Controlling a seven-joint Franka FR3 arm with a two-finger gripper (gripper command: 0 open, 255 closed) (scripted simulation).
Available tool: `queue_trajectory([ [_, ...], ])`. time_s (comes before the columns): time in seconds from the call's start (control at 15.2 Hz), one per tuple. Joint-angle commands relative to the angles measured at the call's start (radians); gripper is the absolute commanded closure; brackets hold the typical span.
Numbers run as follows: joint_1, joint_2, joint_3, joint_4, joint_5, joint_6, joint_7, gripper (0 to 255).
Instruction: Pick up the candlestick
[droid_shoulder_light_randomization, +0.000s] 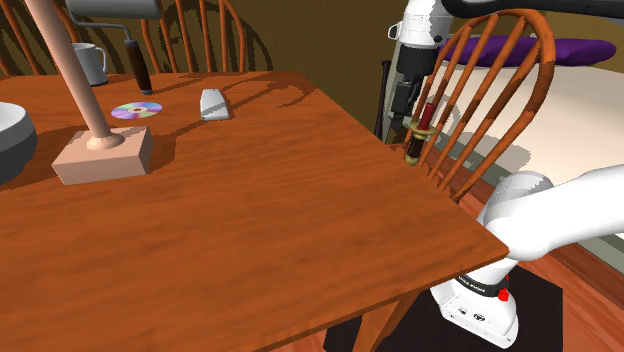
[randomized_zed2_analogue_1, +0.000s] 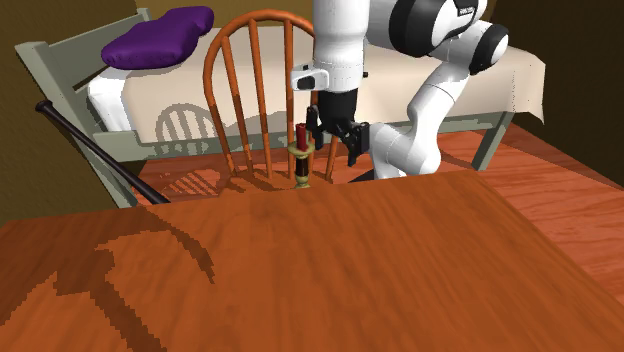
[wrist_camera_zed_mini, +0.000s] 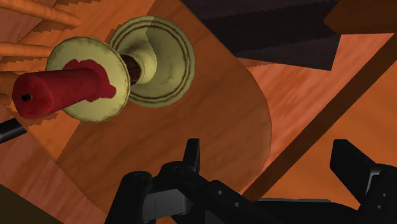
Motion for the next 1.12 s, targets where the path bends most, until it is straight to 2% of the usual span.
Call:
queue_trajectory([
  [0.0, 0.0, 0.0, 0.0, 0.0, 0.0, 0.0, 0.0, 0],
  [0.79, -0.113, 0.053, -0.236, 0.111, -0.176, -0.056, -0.196, 0],
  [1.06, -0.116, 0.036, -0.24, 0.046, -0.18, -0.007, -0.192, 0],
])
